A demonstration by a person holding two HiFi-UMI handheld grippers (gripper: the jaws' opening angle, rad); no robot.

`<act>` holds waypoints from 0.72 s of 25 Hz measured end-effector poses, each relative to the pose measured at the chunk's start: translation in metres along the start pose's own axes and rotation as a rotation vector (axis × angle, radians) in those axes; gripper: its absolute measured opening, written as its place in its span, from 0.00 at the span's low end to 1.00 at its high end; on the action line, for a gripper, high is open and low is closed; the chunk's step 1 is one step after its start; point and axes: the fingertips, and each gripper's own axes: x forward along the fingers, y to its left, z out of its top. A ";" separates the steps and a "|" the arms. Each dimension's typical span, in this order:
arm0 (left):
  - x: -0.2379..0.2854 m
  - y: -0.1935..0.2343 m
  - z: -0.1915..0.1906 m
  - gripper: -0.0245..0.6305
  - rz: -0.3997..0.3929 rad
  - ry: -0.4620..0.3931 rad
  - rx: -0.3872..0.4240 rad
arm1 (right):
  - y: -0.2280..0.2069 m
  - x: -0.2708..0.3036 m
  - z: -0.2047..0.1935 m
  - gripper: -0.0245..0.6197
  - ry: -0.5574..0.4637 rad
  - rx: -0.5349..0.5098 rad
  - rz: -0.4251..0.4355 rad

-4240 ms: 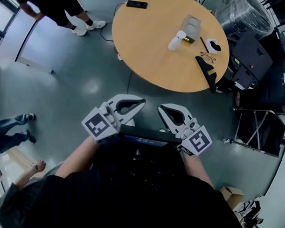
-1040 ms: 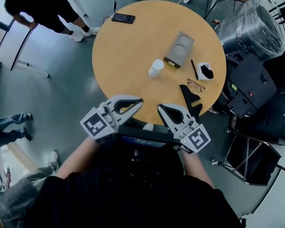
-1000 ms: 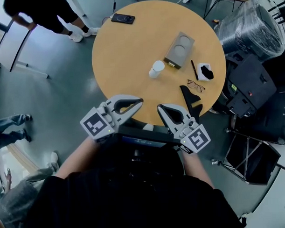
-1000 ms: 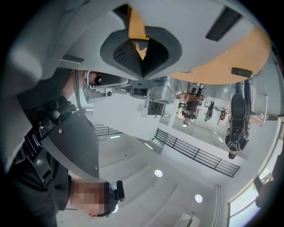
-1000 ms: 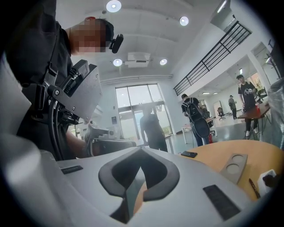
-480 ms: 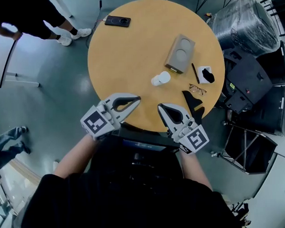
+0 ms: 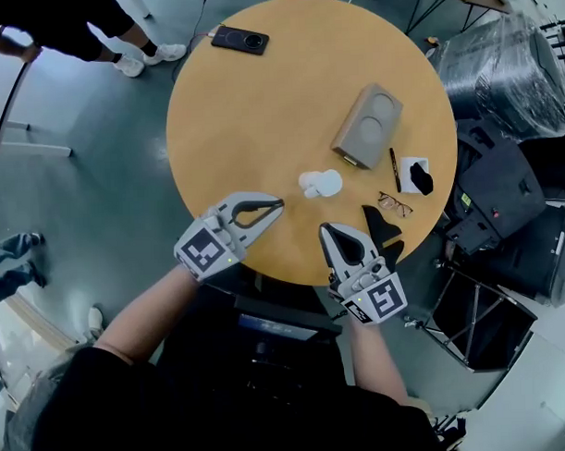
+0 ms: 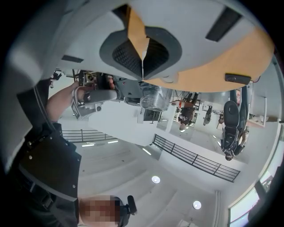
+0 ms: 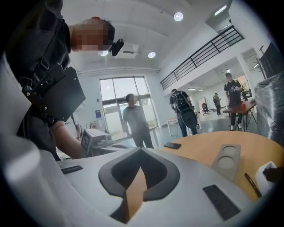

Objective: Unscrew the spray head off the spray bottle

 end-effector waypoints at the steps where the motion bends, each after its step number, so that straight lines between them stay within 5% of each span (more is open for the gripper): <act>1: 0.007 0.006 -0.014 0.05 0.022 0.003 -0.007 | -0.010 0.002 -0.015 0.03 0.011 0.000 0.003; 11: 0.089 0.044 -0.169 0.18 0.114 0.073 0.008 | -0.089 0.009 -0.157 0.03 0.083 0.044 0.007; 18: 0.127 0.056 -0.235 0.47 0.148 0.071 0.079 | -0.108 0.003 -0.218 0.03 0.082 0.091 -0.001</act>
